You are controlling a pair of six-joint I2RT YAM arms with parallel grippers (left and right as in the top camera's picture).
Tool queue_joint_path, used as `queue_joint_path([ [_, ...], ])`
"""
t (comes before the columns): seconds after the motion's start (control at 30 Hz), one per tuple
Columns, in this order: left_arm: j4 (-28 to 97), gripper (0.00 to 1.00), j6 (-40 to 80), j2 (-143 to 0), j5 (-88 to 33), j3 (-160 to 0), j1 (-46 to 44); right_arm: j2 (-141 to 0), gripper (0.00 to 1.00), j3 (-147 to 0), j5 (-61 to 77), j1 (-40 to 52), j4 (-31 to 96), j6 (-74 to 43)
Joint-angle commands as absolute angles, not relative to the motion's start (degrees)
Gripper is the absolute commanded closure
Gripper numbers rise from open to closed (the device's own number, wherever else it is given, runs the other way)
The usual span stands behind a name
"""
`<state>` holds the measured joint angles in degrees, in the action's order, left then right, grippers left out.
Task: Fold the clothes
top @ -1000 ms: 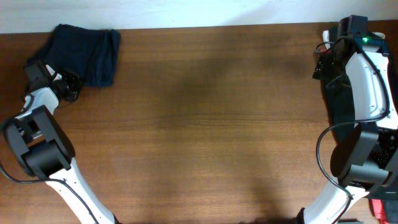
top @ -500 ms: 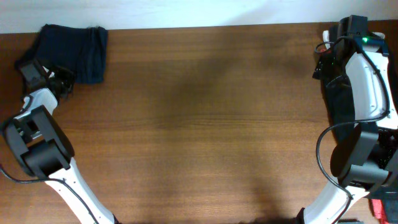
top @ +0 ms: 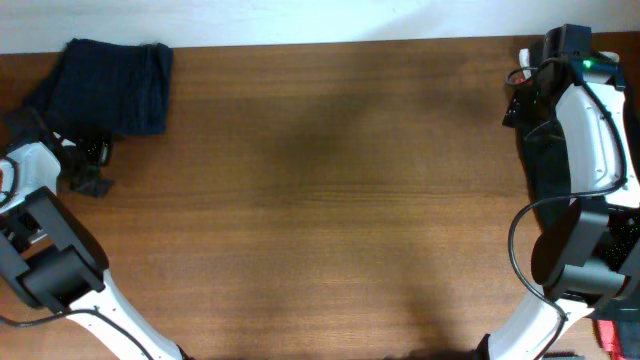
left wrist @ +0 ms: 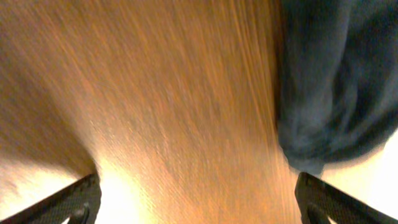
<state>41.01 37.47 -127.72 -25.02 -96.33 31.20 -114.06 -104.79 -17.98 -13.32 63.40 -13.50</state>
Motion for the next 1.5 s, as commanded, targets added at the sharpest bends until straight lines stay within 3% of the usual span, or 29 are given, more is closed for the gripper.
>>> queue_joint_path([
  [0.0,47.88,0.01,27.07,-117.73,-33.28,-95.72,30.50,-113.93,0.01,-105.69,-18.48,-13.58,63.46,-13.96],
  [0.13,68.60,0.01,22.61,-104.14,-33.23,-95.70,30.37,-113.93,0.02,-105.71,-18.46,-13.58,63.46,-13.96],
  [0.3,82.32,0.01,10.28,-87.79,-33.15,-94.13,30.00,-113.95,0.01,-105.71,-18.46,-13.58,63.46,-13.96],
  [0.53,84.82,0.01,6.35,-52.25,-33.04,-72.14,27.79,-113.93,0.01,-105.71,-18.46,-13.54,63.46,-13.96],
  [0.77,86.50,0.01,6.13,-37.19,-26.48,-71.83,27.79,-113.93,0.01,-105.71,-18.46,-13.54,63.46,-13.96],
  [0.87,85.84,0.01,0.58,-35.92,-35.27,-70.78,27.75,-113.95,0.01,-105.71,-18.46,-13.54,63.46,-13.96],
  [0.93,77.52,0.01,-16.67,-33.67,-47.44,-66.48,23.38,-113.93,0.01,-105.71,-18.46,-13.54,63.46,-13.96],
  [1.1,48.45,0.01,-17.21,-21.54,-48.49,-43.00,8.49,-113.93,0.01,-105.71,-18.46,-13.54,63.46,-13.96],
  [1.17,36.97,0.01,-17.23,-17.21,-48.45,-33.78,6.39,-113.93,0.01,-105.71,-18.46,-13.54,63.46,-13.96],
  [1.2,23.18,0.01,-14.46,-13.19,-48.42,-24.93,5.26,-113.93,0.01,-105.71,-18.46,-13.54,63.46,-13.96],
  [1.27,13.47,0.01,-8.93,-10.33,-48.18,-18.94,4.78,-113.93,0.01,-105.71,-18.46,-13.54,63.46,-13.96],
  [1.3,9.21,0.01,-5.74,-8.62,-46.26,-15.68,4.56,-113.93,0.01,-105.71,-18.46,-13.54,63.46,-13.96],
  [1.37,8.03,0.01,6.96,-5.61,-30.35,-11.42,3.46,-113.93,0.02,-105.71,-18.46,-13.54,63.46,-13.96],
  [1.47,7.88,0.01,9.78,-3.75,-17.45,-7.49,2.98,-113.95,0.01,-105.71,-18.46,-13.54,63.46,-13.93],
])
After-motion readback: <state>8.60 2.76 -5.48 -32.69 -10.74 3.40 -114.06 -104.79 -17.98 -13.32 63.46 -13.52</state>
